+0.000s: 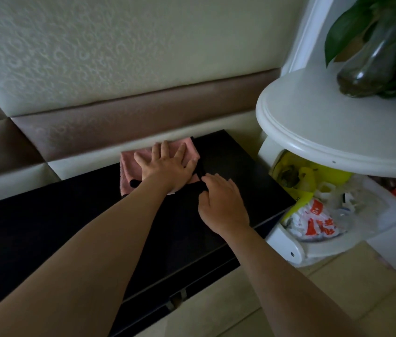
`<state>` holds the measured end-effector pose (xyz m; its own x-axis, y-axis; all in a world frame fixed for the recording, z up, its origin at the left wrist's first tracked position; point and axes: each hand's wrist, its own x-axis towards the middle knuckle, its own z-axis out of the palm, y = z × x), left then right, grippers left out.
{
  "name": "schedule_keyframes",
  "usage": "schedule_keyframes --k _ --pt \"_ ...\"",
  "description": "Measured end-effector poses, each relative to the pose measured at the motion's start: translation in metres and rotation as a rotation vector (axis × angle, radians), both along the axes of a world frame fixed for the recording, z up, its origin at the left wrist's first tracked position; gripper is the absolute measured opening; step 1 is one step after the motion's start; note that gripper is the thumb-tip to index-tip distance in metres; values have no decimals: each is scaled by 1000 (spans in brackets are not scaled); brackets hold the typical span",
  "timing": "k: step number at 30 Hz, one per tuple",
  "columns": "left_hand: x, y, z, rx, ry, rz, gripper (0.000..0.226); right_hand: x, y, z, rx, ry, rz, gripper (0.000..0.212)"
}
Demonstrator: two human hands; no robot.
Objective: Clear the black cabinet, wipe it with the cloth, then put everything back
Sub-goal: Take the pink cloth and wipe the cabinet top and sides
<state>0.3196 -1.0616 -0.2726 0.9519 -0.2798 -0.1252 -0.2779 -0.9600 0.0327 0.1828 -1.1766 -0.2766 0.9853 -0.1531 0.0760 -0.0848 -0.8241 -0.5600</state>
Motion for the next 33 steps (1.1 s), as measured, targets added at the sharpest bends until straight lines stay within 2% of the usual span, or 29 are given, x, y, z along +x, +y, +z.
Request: schedule_keyframes --k 8,15,19,23,27,33 --pt "1 -1 -3 -17 -13 -6 76 -1 0 2 56 -36 -69 45" --pt "-5 -3 1 -8 4 5 73 -2 -19 13 275 4 -103 45" --pt "-18 -5 1 8 16 -1 73 -5 -60 14 70 48 -112 46" --pt "-46 -9 0 42 33 -27 73 -13 -101 10 -91 100 -146 37" --pt "-79 -16 0 59 41 -64 72 -18 -108 5 -273 180 -93 54" --pt "-133 -21 5 67 106 -158 73 -20 -105 3 -241 266 -145 58"
